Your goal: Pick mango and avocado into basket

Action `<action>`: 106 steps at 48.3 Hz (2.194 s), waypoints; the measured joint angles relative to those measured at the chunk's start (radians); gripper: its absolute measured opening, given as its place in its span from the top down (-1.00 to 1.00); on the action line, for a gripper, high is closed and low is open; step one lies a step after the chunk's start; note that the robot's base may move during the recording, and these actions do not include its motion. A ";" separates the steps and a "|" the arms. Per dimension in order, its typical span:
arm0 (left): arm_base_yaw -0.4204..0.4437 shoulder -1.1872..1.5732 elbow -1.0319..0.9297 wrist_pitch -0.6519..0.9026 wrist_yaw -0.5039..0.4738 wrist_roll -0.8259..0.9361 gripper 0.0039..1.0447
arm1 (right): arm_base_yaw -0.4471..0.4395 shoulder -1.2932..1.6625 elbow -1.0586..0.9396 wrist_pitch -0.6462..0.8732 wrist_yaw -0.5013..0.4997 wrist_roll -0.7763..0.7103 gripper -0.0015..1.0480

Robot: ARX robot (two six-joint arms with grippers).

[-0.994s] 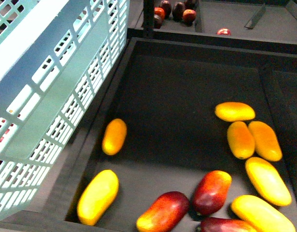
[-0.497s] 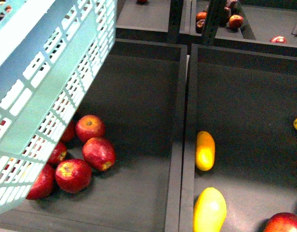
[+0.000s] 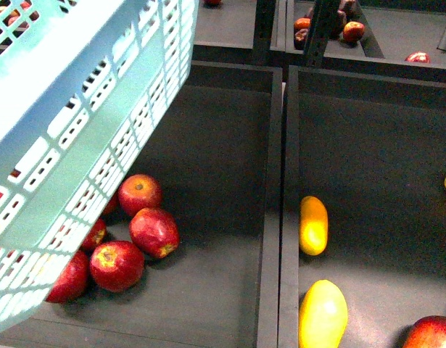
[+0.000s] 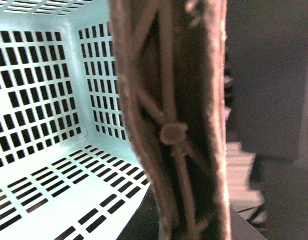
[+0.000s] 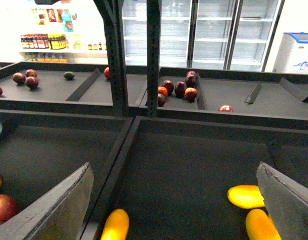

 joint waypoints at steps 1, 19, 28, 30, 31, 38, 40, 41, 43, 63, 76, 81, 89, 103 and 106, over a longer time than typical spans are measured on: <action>-0.003 0.006 0.007 -0.015 0.006 0.032 0.89 | 0.000 0.000 0.000 0.000 0.000 0.000 -0.85; -0.174 0.370 0.121 0.076 0.201 1.017 0.89 | 0.000 0.000 0.000 0.000 0.000 0.000 -0.85; -0.239 0.506 0.174 0.135 0.280 0.991 0.89 | 0.000 0.000 0.000 0.000 0.000 0.000 -0.85; -0.255 0.537 0.184 0.142 0.290 0.975 0.89 | 0.000 0.000 0.000 0.000 0.000 0.000 -0.85; -0.262 0.551 0.187 0.145 0.293 0.962 0.89 | 0.000 0.000 0.000 0.000 0.000 0.000 -0.85; -0.288 0.589 0.198 0.143 0.271 0.916 0.89 | 0.000 0.000 0.000 0.000 0.000 0.000 -0.85; -0.290 0.589 0.200 0.137 0.253 0.908 0.89 | 0.000 0.000 0.000 0.000 0.000 0.000 -0.85; -0.290 0.589 0.200 0.135 0.248 0.907 0.89 | 0.000 0.000 0.000 0.000 0.000 0.000 -0.85; -0.289 0.589 0.208 0.133 0.238 0.907 0.89 | 0.000 0.000 0.000 0.000 0.000 0.000 -0.85; -0.285 0.582 0.221 0.133 0.235 0.907 0.89 | 0.016 0.017 0.010 -0.026 0.072 0.033 -0.85; -0.287 0.582 0.221 0.133 0.238 0.905 0.89 | -0.275 0.552 0.214 0.155 0.079 0.225 -0.85; -0.286 0.582 0.221 0.133 0.234 0.905 0.89 | -0.386 0.769 0.275 0.241 0.004 0.181 -0.85; -0.284 0.582 0.221 0.133 0.228 0.905 0.89 | -0.515 1.169 0.332 0.385 -0.069 0.068 -0.85; -0.286 0.582 0.221 0.133 0.240 0.905 0.89 | -0.579 1.901 0.431 0.631 -0.123 -0.011 -0.85; -0.286 0.582 0.221 0.133 0.240 0.904 0.89 | -0.563 2.010 0.465 0.649 -0.121 -0.016 -0.85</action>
